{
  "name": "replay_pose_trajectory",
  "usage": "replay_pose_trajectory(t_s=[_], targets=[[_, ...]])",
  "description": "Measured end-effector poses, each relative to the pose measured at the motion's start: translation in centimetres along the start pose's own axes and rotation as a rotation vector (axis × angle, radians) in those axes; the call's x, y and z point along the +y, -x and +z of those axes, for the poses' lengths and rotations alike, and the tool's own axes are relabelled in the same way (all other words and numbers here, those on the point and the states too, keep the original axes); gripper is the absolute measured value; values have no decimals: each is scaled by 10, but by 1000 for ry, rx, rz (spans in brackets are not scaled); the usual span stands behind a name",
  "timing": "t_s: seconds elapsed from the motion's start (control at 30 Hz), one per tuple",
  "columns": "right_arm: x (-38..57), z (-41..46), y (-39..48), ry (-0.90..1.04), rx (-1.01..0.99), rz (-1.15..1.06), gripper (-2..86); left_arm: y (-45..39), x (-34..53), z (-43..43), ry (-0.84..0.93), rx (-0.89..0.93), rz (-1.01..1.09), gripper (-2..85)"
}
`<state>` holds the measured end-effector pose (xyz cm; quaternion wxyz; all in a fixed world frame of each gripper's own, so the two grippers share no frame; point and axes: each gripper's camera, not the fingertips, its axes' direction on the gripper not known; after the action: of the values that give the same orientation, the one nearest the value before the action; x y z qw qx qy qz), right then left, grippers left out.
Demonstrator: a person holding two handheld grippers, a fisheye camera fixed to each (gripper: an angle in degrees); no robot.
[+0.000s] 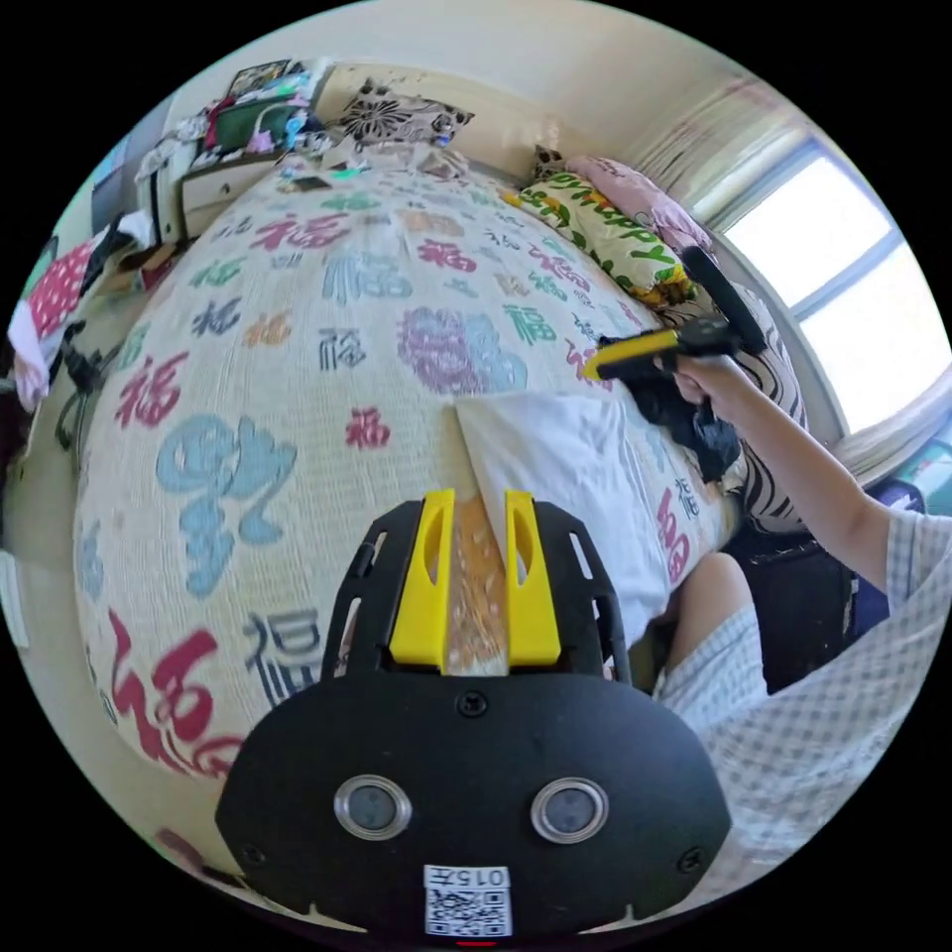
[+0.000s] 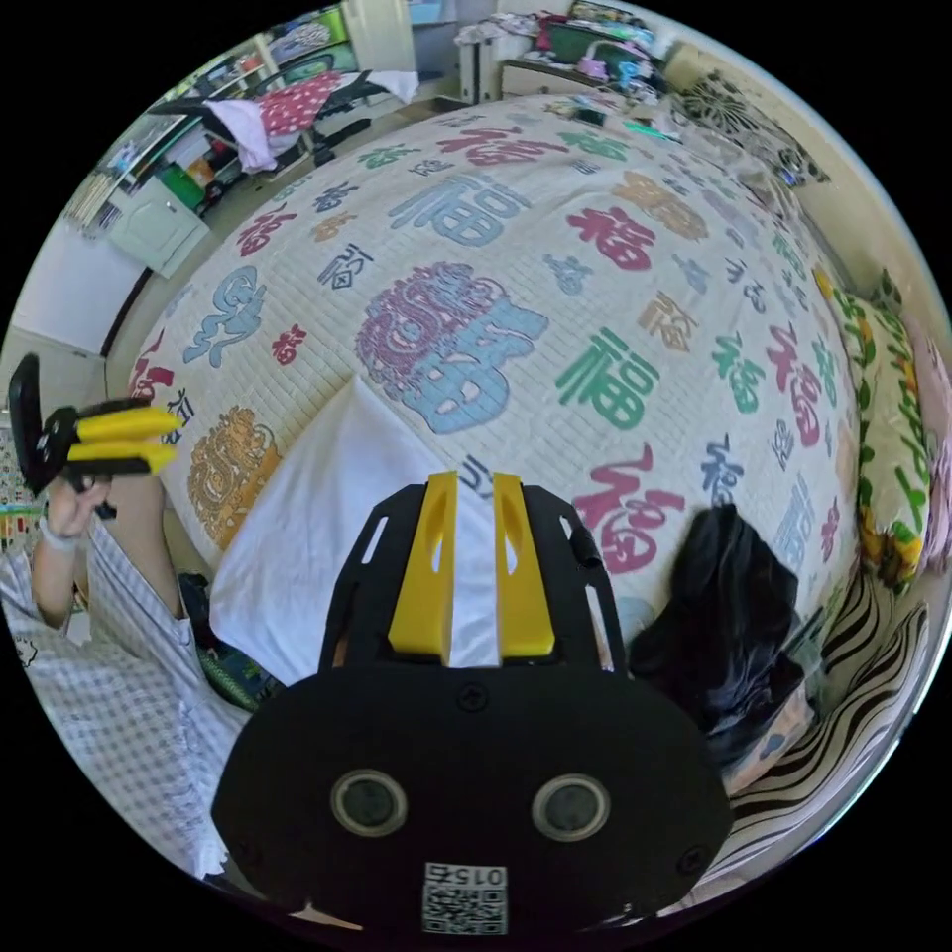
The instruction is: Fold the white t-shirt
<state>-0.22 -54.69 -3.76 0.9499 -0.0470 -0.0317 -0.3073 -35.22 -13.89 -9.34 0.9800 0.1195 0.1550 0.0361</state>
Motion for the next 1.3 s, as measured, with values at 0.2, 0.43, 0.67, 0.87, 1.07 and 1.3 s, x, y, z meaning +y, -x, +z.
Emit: replay_pose_trajectory(t_s=[0.2,0.43,0.67,0.87,1.07,1.3], targets=[[67,18,-58,50,-34,97,81,-4,-77,57,135,21,55,99],[110,34,-96,52,-114,136,93,-14,-116,82,244,45,114,114],[138,47,-120,59,-161,128,84,-37,-132,89,296,-19,235,112],[168,47,-138,44,-275,80,50,-60,-134,84,286,-98,324,100],[195,36,-139,33,-208,71,24,-75,-132,67,254,-108,358,26],[237,2,-144,-68,-189,130,2,-86,-132,24,186,-99,365,-6]])
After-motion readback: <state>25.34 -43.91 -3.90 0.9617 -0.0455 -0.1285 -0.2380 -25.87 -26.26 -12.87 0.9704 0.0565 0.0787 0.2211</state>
